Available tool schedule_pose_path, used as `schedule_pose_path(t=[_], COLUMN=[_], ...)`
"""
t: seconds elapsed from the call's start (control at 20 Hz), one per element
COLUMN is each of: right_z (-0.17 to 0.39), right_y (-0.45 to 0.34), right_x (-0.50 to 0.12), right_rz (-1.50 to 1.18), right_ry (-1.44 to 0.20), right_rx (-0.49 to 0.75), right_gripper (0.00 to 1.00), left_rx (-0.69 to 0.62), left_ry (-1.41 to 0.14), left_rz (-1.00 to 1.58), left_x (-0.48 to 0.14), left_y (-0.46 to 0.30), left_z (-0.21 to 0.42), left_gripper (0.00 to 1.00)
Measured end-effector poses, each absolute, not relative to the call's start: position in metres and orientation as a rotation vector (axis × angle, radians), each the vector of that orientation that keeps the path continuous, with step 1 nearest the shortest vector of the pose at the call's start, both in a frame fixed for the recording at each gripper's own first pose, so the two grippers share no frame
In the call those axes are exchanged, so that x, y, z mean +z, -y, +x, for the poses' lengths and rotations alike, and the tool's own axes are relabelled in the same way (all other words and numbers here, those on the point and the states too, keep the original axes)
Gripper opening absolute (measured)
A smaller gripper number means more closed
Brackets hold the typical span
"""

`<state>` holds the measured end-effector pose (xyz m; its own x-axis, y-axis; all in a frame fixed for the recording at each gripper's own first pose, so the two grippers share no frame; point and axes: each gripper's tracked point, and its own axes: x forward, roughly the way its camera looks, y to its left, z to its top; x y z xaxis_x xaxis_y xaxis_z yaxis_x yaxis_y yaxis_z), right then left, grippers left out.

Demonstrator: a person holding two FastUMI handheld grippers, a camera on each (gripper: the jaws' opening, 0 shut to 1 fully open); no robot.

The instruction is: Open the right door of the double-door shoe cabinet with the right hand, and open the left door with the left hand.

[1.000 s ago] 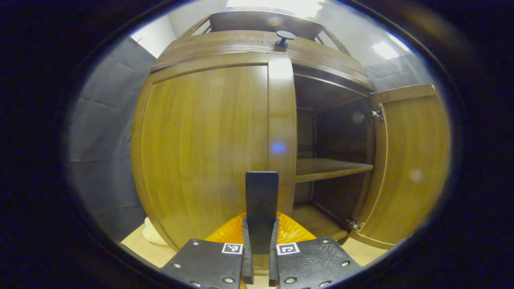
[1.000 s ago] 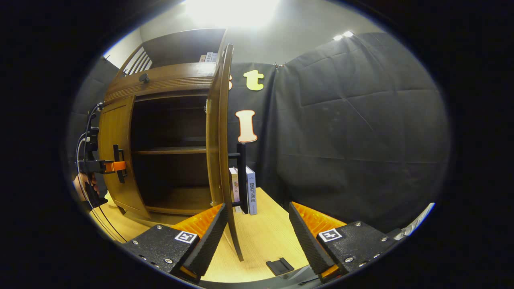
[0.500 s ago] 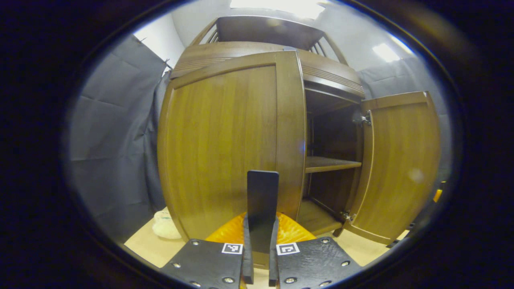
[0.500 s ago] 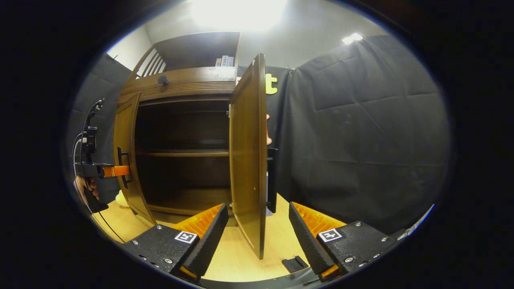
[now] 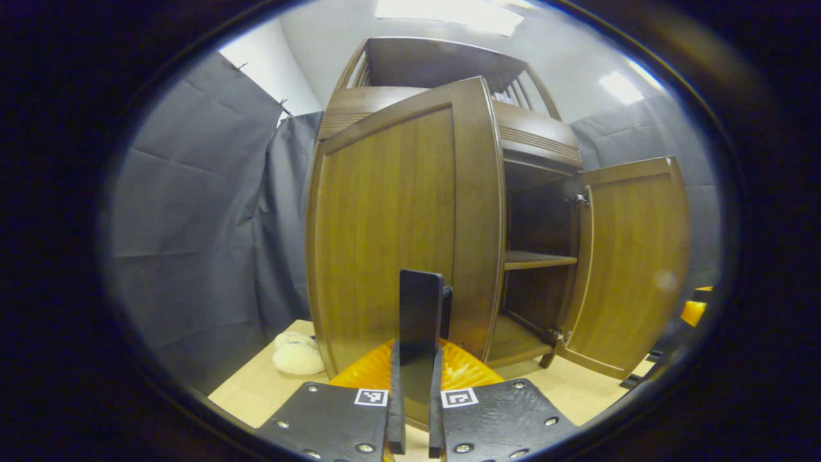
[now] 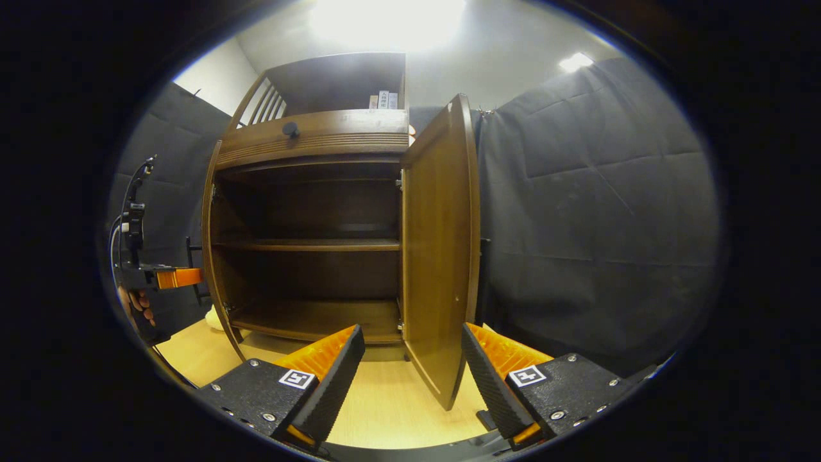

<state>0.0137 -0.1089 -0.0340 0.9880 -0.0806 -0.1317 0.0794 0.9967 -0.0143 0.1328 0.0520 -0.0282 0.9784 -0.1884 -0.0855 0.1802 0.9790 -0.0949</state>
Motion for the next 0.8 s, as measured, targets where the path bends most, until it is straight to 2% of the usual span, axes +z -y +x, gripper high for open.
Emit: schedule_pose_path(t=[0.05, 0.1, 0.15, 0.2, 0.25, 0.3, 0.35, 0.4, 0.55, 0.7, 0.8], right_z=[0.014, 0.013, 0.014, 0.013, 0.013, 0.012, 0.011, 0.011, 0.010, 0.008, 0.008], right_y=[0.105, 0.102, 0.101, 0.098, 0.095, 0.092, 0.090, 0.088, 0.081, 0.072, 0.065], right_x=[-0.033, -0.032, -0.031, -0.029, -0.028, -0.026, -0.025, -0.025, -0.023, -0.021, -0.020], right_rz=[-0.009, -0.011, -0.016, -0.017, -0.011, -0.003, 0.003, 0.006, 0.009, 0.013, 0.012], right_ry=[-0.127, -0.124, -0.121, -0.118, -0.115, -0.112, -0.108, -0.106, -0.103, -0.093, -0.092], right_rx=[-0.075, -0.070, -0.067, -0.060, -0.051, -0.045, -0.041, -0.040, -0.023, -0.004, 0.010], right_gripper=[0.94, 0.94, 0.94, 0.94, 0.94, 0.94, 0.94, 0.94, 0.94, 0.94, 0.94], left_rx=[-0.180, -0.175, -0.169, -0.163, -0.155, -0.145, -0.132, -0.118, -0.079, -0.036, -0.013], left_ry=[-0.094, -0.096, -0.095, -0.095, -0.093, -0.093, -0.092, -0.091, -0.068, -0.059, -0.060], left_rz=[-0.091, -0.094, -0.096, -0.097, -0.100, -0.105, -0.107, -0.108, -0.112, -0.102, -0.098], left_x=[-0.028, -0.028, -0.028, -0.029, -0.029, -0.030, -0.029, -0.031, -0.025, -0.021, -0.020], left_y=[-0.058, -0.064, -0.071, -0.077, -0.085, -0.093, -0.101, -0.109, -0.138, -0.168, -0.187], left_z=[0.130, 0.128, 0.124, 0.123, 0.120, 0.118, 0.114, 0.111, 0.105, 0.097, 0.093], left_gripper=[0.10, 0.15, 0.10, 0.10, 0.15, 0.15, 0.14, 0.10, 0.10, 0.18, 0.18])
